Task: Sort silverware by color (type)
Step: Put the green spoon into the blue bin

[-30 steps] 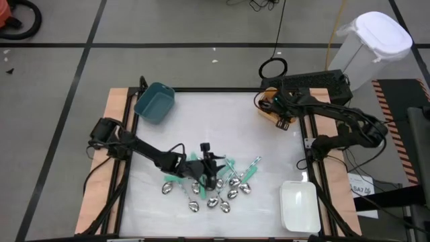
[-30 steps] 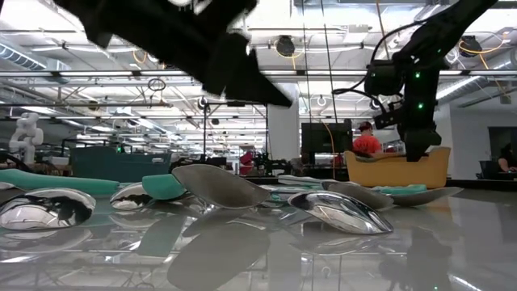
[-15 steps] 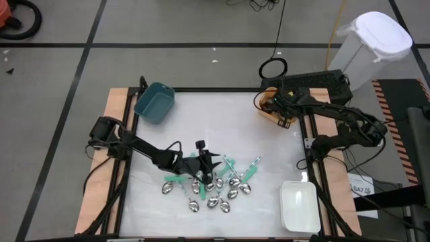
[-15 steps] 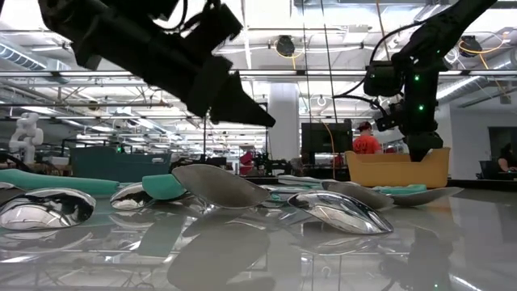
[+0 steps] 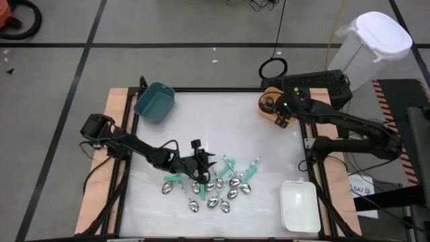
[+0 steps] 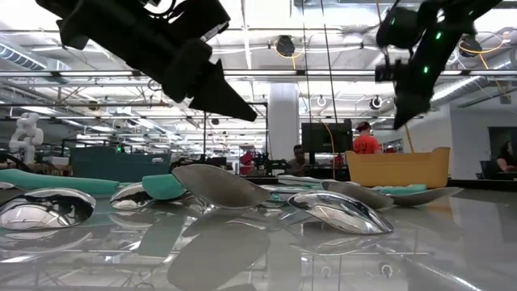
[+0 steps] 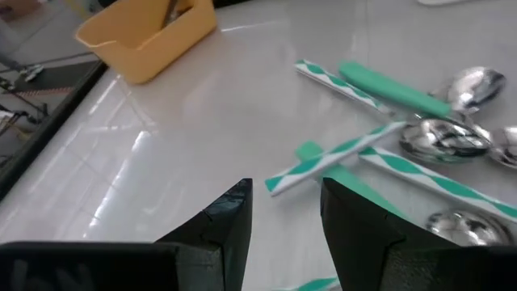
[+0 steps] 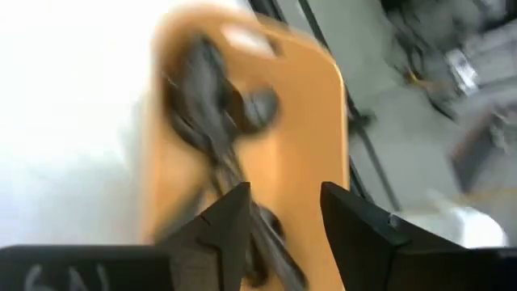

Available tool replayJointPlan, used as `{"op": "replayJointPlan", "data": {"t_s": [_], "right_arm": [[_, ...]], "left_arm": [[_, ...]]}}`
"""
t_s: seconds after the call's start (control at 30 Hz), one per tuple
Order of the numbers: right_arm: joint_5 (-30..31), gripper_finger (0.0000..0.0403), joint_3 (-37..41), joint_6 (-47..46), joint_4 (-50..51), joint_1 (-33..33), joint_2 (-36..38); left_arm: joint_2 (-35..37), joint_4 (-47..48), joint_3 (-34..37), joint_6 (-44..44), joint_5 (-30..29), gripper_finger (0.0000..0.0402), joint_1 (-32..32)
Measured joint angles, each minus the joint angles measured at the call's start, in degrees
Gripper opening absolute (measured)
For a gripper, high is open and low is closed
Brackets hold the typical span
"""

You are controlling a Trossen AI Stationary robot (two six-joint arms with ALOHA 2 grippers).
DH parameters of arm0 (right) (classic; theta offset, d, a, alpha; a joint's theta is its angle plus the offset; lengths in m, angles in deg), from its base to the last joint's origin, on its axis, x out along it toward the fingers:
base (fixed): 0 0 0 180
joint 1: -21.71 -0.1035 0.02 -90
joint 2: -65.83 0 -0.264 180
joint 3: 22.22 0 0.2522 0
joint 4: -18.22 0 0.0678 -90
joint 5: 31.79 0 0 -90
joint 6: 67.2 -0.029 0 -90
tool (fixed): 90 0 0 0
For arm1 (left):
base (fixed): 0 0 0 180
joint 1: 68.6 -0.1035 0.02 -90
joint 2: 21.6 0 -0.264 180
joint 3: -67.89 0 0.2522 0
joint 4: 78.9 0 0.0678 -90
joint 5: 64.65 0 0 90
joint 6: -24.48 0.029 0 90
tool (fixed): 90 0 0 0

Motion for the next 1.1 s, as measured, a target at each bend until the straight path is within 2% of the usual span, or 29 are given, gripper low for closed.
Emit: {"op": "replayJointPlan", "data": {"t_s": [0.13, 0.37, 0.47, 0.67, 0.8, 0.93, 1.1], "right_arm": [[-9.58, 0.0148, -1.09, -3.52, -0.29, -5.46, 3.46], [-18.30, 0.0148, -1.11, -8.04, -3.53, -17.13, 2.63], [-20.48, 0.0148, -1.11, -9.98, -6.32, -22.62, 1.51], [-20.34, 0.0148, -1.03, -14.34, -12.55, -33.70, -1.06], [-20.37, 0.0148, 0.84, -14.88, -19.77, -40.30, -4.21], [-20.33, 0.0148, 1.97, -12.58, -24.94, -45.18, -8.22], [-20.45, 0.0148, 2.02, -10.04, -25.89, -47.42, -11.66]], "left_arm": [[-0.02, -0.01, 0.00, 0.01, 2.58, 0.0147, 0.08], [-0.02, 0.42, 0.00, 0.02, 2.71, 0.0147, 0.03], [-0.02, 1.12, 0.00, -0.20, 2.75, 0.0147, 0.03], [-0.03, 4.02, -1.92, -0.40, 4.50, 0.0147, 0.03], [-0.05, 11.33, -4.86, 0.46, 6.56, 0.0147, 0.03], [-0.05, 26.22, -10.30, 1.75, 7.25, 0.0147, 0.03], [-0.07, 43.98, -16.70, -6.63, 7.36, 0.0147, -0.08]]}}
